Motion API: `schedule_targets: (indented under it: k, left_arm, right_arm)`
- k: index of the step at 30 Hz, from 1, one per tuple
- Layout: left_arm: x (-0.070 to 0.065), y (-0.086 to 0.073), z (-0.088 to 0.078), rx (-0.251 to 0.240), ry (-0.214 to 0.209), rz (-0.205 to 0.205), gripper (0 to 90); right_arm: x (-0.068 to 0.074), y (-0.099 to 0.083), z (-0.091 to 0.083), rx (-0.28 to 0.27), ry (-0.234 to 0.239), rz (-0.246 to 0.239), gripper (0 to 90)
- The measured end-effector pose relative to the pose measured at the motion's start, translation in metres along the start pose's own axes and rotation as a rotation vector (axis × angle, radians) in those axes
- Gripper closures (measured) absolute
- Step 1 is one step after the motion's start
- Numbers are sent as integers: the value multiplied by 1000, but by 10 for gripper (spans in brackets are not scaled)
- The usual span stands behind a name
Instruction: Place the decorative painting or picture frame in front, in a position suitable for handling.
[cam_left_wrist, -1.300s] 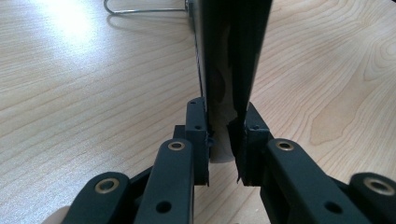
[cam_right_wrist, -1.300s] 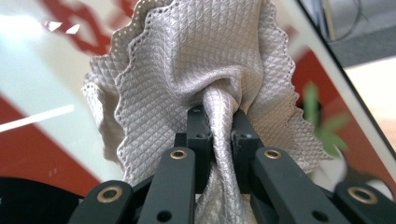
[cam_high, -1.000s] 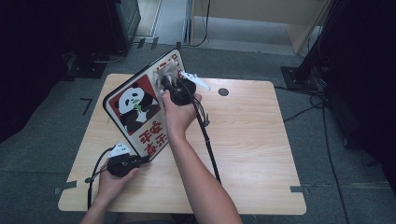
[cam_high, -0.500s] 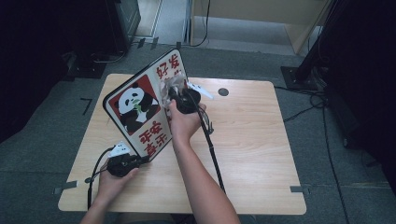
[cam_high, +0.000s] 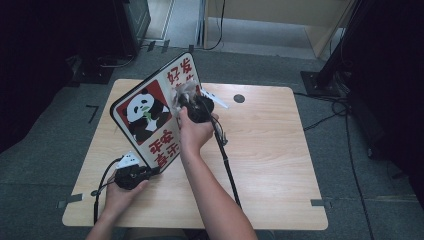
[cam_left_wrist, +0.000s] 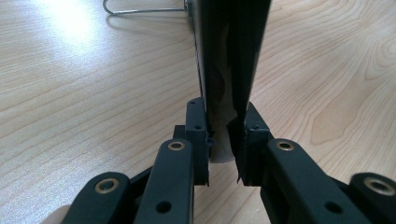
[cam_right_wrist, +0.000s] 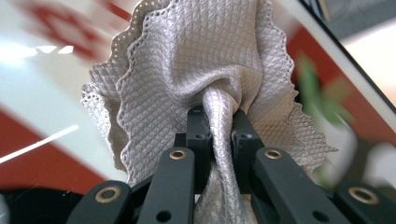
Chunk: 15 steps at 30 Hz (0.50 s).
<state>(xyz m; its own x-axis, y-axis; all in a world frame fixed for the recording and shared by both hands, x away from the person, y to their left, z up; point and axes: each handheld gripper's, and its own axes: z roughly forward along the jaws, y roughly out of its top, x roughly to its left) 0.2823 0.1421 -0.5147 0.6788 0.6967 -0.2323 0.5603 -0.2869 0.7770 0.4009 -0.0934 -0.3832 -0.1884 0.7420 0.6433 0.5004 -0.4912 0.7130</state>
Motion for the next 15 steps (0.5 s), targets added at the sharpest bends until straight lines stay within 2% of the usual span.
schedule_targets:
  k: [2,4,6,8,11,15]
  left_arm:
    - [0,0,0,1,-2,0,789]
    - [0,0,0,3,1,7,788]
    - [0,0,0,3,2,7,788]
    - [0,0,0,3,1,6,788]
    - [0,0,0,3,-3,0,788]
    - [0,0,0,1,-2,-1,788]
  right_arm:
    - [18,11,-2,-26,39,-14,816]
    - [34,20,-4,-49,67,-53,812]
    - [47,24,-5,-63,65,-124,811]
    - [50,22,-7,-71,58,-160,810]
    - [37,11,-5,-49,43,-124,813]
    - [3,-14,-4,-18,-1,-40,815]
